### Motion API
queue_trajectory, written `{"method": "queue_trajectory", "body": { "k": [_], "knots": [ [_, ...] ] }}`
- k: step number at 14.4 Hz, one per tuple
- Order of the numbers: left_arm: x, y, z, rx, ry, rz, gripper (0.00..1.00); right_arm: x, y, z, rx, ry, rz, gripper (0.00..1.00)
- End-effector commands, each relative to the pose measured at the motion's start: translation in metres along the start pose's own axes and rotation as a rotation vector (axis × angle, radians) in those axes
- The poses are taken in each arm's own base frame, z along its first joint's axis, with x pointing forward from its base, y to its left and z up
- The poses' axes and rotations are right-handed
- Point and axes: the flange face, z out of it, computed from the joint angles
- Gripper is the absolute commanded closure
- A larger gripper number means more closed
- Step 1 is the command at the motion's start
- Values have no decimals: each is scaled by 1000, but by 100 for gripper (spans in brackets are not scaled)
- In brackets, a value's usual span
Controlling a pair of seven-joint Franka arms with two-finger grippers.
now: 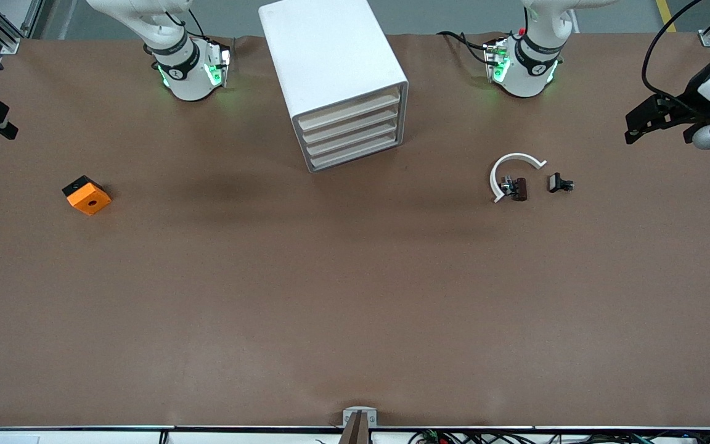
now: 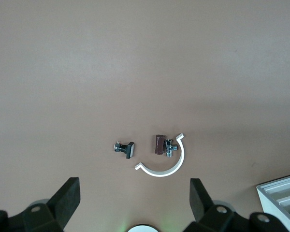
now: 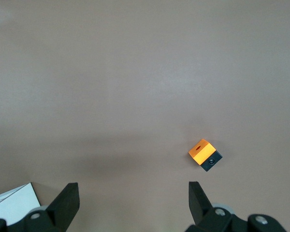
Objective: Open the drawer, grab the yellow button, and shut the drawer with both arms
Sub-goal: 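Move the left gripper toward the white cabinet's drawer front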
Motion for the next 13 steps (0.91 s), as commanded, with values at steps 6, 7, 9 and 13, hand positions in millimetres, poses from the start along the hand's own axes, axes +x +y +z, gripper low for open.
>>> {"method": "queue_trajectory", "body": {
  "k": [6, 7, 9, 13],
  "knots": [
    [14, -3, -2, 6, -5, 3, 0, -6, 0, -6, -18, 16, -5, 0],
    [19, -3, -2, 4, -5, 3, 0, -6, 0, -6, -20, 18, -5, 0],
    [31, -1, 7, 0, -20, 8, 0, -5, 1, -9, -31, 21, -4, 0],
    [58, 10, 57, -7, -109, 15, 0, -2, -1, -9, -34, 18, 1, 0]
  ]
}}
